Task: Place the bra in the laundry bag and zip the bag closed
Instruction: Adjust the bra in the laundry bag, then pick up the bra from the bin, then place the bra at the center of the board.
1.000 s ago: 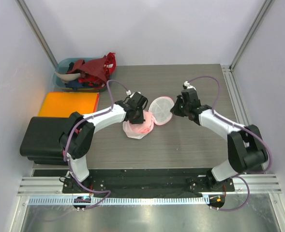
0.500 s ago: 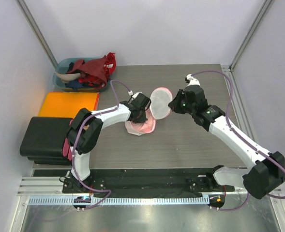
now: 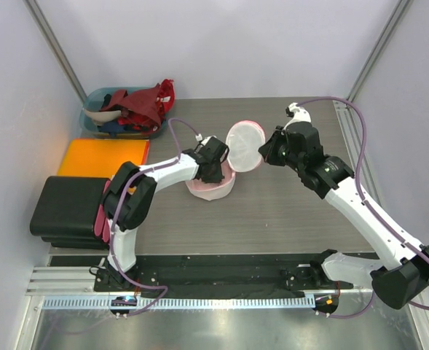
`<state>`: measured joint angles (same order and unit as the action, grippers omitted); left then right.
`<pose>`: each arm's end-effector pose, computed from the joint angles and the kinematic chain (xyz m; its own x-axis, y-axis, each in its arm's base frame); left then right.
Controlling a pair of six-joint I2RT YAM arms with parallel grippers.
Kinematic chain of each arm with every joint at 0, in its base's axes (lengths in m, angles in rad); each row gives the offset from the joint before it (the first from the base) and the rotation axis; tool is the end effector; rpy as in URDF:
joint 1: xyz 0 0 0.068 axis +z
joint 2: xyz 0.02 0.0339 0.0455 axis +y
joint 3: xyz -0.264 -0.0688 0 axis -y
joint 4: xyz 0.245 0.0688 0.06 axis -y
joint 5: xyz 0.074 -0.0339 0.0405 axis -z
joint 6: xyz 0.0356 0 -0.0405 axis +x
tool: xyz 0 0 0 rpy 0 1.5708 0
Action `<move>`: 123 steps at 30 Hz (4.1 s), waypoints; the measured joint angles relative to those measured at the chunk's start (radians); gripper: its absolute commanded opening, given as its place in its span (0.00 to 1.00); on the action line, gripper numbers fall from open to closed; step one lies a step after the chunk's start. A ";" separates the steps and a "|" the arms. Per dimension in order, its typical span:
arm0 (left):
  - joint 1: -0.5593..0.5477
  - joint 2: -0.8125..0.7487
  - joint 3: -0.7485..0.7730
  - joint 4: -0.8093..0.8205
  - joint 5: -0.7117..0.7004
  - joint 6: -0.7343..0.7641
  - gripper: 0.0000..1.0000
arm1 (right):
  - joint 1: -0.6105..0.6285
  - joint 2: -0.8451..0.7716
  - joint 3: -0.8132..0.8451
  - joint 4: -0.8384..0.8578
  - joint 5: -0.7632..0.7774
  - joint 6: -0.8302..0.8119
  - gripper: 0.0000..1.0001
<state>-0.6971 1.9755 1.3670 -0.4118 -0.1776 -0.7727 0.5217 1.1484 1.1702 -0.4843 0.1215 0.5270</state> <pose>0.3232 -0.2624 0.1724 -0.8595 -0.1764 -0.4797 -0.0544 0.9648 -0.2574 0.2217 0.1225 0.3708 -0.5358 0.2678 -0.8007 -0.1517 0.9024 0.4034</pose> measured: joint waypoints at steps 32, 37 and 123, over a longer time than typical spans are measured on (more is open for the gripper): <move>0.486 -0.549 -0.158 -0.015 0.132 -0.119 0.58 | -0.131 -0.010 -0.320 -0.029 -0.122 -0.046 0.19; 0.563 -0.336 0.011 0.035 0.109 -0.137 0.51 | -0.120 -0.030 -0.347 -0.009 -0.207 -0.044 0.19; 0.635 -0.226 1.072 0.052 0.745 -0.196 0.00 | -0.078 -0.117 -0.368 -0.032 -0.171 -0.106 0.99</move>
<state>-0.0620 1.7496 2.4386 -0.3595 0.5671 -0.9684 0.4435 1.0317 0.8021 -0.5167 -0.0498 0.4210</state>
